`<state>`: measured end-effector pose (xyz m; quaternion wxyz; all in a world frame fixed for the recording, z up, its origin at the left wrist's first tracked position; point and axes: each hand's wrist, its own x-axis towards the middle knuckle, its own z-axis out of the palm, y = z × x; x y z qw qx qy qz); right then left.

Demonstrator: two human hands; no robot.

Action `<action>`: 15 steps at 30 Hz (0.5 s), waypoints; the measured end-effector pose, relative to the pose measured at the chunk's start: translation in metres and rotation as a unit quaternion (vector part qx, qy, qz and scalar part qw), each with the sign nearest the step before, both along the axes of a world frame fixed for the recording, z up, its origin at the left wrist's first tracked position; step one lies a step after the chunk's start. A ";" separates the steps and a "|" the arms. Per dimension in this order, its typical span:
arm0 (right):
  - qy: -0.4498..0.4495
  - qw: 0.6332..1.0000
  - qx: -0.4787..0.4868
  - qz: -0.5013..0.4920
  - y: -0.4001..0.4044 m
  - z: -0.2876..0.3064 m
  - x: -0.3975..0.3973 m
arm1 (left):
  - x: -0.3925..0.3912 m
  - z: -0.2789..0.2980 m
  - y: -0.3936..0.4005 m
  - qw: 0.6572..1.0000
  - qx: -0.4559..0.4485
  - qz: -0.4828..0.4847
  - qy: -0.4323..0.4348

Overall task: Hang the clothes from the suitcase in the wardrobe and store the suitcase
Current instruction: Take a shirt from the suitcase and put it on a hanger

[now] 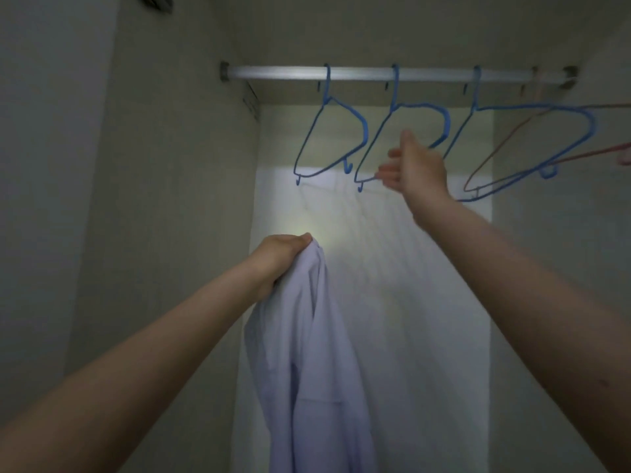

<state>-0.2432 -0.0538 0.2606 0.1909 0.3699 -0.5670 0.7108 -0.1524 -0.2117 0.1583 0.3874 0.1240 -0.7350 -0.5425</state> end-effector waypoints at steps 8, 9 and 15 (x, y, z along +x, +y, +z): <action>-0.004 0.988 0.152 0.037 -0.063 0.091 0.022 | -0.019 0.020 -0.048 0.999 -0.026 0.015 0.036; -0.019 0.985 0.159 0.059 -0.067 0.090 0.021 | -0.020 0.019 -0.053 0.999 -0.034 0.017 0.036; -0.029 0.993 0.012 0.113 -0.074 0.096 0.009 | -0.019 0.020 -0.075 0.994 -0.050 0.044 0.084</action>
